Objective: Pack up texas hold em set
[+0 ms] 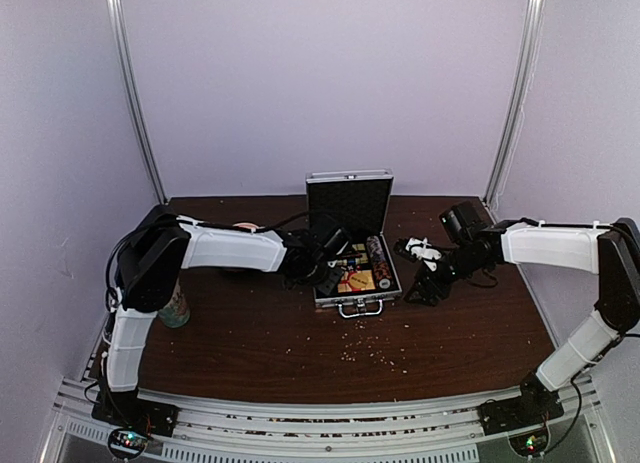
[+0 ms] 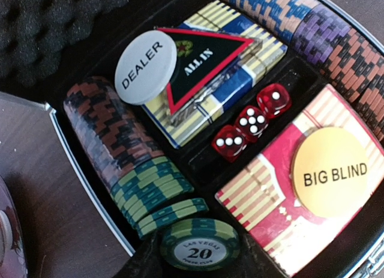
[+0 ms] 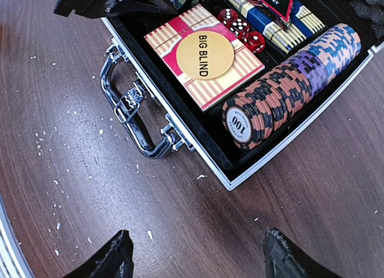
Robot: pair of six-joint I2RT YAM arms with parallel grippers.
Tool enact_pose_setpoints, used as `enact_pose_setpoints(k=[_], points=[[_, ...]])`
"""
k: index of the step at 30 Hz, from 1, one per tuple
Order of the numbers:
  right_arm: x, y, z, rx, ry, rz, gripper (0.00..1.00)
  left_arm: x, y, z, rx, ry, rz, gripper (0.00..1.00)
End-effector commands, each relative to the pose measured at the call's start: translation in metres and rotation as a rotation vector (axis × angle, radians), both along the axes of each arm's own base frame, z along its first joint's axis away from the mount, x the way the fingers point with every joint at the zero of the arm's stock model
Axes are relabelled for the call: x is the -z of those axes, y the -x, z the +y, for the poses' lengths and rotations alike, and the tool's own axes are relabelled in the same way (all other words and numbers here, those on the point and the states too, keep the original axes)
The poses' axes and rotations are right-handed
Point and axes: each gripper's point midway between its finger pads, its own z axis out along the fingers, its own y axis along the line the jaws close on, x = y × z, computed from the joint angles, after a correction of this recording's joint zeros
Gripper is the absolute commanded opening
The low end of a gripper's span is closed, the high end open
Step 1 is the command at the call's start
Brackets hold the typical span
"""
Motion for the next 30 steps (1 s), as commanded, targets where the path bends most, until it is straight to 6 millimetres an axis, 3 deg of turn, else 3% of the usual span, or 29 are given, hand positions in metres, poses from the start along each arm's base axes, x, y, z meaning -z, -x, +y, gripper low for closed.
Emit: enact_pose_setpoints(k=[1, 9, 18, 26, 30], points=[[-0.004, -0.006, 0.001, -0.001, 0.001, -0.006, 0.75, -0.007, -0.008, -0.009, 0.000, 0.024, -0.038, 0.46], [-0.003, -0.005, 0.001, -0.004, 0.004, 0.001, 0.75, -0.012, -0.008, -0.007, 0.000, 0.005, -0.038, 0.53], [-0.001, -0.005, 0.002, -0.007, 0.004, 0.009, 0.76, -0.035, 0.005, -0.010, 0.100, 0.019, 0.004, 0.63], [-0.002, -0.005, 0.002, -0.011, 0.005, 0.008, 0.76, -0.027, 0.008, 0.007, 0.097, 0.007, 0.070, 0.63], [-0.001, -0.004, 0.001, -0.011, 0.006, 0.012, 0.76, -0.023, 0.004, 0.013, 0.084, 0.013, 0.087, 0.57]])
